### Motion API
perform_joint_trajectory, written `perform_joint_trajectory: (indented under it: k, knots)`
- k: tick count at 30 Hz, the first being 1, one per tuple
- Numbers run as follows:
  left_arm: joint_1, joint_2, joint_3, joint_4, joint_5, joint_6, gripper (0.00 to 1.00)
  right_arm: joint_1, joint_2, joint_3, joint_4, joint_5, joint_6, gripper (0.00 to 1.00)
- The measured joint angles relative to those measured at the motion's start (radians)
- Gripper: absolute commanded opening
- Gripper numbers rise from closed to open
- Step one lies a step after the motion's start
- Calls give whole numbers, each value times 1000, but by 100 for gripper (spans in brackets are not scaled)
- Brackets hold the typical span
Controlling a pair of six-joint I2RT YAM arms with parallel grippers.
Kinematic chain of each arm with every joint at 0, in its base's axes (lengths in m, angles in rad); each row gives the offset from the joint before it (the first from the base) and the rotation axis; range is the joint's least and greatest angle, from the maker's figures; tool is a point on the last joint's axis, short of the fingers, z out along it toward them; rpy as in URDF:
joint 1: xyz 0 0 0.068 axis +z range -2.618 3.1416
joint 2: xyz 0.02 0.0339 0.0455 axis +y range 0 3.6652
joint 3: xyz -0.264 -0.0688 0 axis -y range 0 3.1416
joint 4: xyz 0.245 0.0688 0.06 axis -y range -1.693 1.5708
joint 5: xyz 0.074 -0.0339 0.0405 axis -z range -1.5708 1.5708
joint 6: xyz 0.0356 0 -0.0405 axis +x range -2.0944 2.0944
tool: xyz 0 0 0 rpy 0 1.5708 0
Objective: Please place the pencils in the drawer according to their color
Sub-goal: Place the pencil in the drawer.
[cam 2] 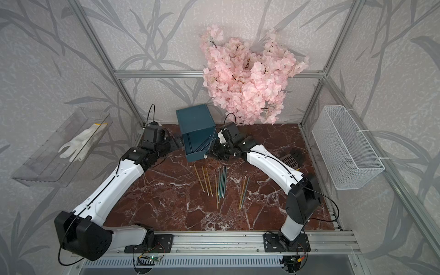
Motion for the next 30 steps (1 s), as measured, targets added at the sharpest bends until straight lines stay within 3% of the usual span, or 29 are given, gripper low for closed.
perform_joint_trajectory:
  k: [16,22,25,30]
  knots:
    - [1,-1,0,-1,-7,0,100,1,140,60,173,-71,178,0]
    - [1,-1,0,-1,-8,0,100,1,228,168,185,-72,197,28]
    - [1,-2,0,-1,-9,0,100,1,263,215,183,-72,193,37]
    - [1,-1,0,-1,-9,1,100,1,267,235,160,-70,165,40]
